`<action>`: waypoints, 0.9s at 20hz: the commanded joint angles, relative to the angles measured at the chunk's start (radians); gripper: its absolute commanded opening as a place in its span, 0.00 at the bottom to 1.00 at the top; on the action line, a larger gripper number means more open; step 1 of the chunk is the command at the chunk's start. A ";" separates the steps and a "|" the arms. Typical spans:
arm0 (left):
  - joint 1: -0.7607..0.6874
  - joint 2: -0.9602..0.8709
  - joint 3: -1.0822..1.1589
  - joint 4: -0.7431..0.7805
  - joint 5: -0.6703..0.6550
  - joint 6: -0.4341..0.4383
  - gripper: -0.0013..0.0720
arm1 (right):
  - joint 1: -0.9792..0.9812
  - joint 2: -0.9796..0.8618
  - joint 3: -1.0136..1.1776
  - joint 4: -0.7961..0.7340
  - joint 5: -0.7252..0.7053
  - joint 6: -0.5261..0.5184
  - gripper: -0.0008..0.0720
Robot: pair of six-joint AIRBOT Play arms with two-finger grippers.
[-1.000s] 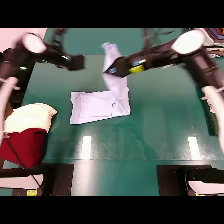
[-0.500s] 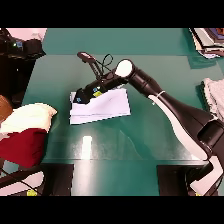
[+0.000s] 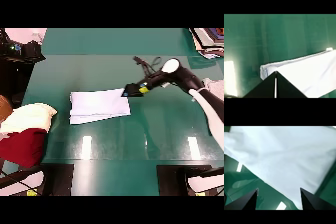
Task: Fold the shirts.
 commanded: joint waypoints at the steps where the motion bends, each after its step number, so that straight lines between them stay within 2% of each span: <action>1: 0.000 0.001 0.000 -0.031 0.017 0.003 0.06 | -0.117 0.024 -0.146 0.001 -0.066 0.008 0.85; 5: 0.000 0.000 0.000 -0.028 0.024 0.003 0.06 | -0.088 -0.076 -0.150 0.116 -0.084 -0.030 0.85; 10: 0.000 0.000 0.000 -0.029 0.027 0.003 0.06 | 0.020 -0.235 -0.003 0.166 -0.062 -0.037 0.85; 11: 0.000 0.000 0.000 -0.029 0.025 0.002 0.06 | 0.039 -0.262 0.029 0.194 -0.055 -0.037 0.79; 12: 0.000 0.000 0.000 -0.029 0.022 0.002 0.06 | 0.055 -0.282 0.058 0.202 -0.055 -0.037 0.63; 13: 0.000 0.000 0.000 -0.030 0.013 0.002 0.06 | 0.070 -0.296 0.086 0.200 -0.058 -0.037 0.35; 14: -0.008 0.000 0.000 -0.025 0.002 0.001 0.05 | 0.079 -0.302 0.107 0.200 -0.062 -0.039 0.12; 15: -0.024 0.000 0.000 -0.019 -0.006 -0.002 0.05 | 0.083 -0.301 0.129 0.183 -0.069 -0.042 0.04; 18: -0.121 0.000 0.000 -0.018 0.002 -0.006 0.05 | 0.047 -0.280 0.217 0.109 -0.054 -0.043 0.03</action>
